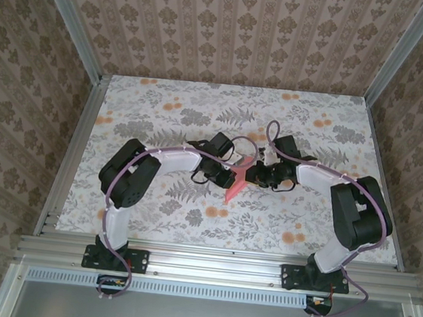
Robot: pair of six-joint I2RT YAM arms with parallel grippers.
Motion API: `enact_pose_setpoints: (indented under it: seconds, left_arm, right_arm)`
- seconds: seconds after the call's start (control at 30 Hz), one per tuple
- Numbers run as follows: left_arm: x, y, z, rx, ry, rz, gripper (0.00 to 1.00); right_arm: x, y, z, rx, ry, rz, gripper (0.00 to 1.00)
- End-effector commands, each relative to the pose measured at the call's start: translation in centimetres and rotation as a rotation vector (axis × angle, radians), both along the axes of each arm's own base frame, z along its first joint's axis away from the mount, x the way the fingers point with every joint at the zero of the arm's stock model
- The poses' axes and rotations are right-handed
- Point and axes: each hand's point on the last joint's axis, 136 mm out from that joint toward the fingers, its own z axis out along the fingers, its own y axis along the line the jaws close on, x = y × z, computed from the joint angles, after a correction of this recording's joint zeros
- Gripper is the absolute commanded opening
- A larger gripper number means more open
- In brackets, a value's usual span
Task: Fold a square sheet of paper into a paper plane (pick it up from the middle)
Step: Third fold the triangle at the center of the table.
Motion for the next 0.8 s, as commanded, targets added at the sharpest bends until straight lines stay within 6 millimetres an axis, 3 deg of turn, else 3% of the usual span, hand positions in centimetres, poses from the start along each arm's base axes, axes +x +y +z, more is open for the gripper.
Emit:
enact_pose_setpoints:
  seconds: [0.0,0.27,0.77]
  left_arm:
    - [0.2,0.2,-0.5,0.007,0.014,0.001,0.07]
    - [0.2,0.2,-0.6,0.008,0.014,0.003,0.07]
    - [0.2,0.5,-0.9,0.027,0.014,0.005,0.07]
  right_arm:
    - [-0.2,1.4,0.7,0.071,0.013,-0.011,0.15]
    - [0.0,3.0,-0.6,0.095,0.047,-0.028,0.14]
    - [-0.4,2.8,-4.8,0.079,0.108,-0.068,0.13]
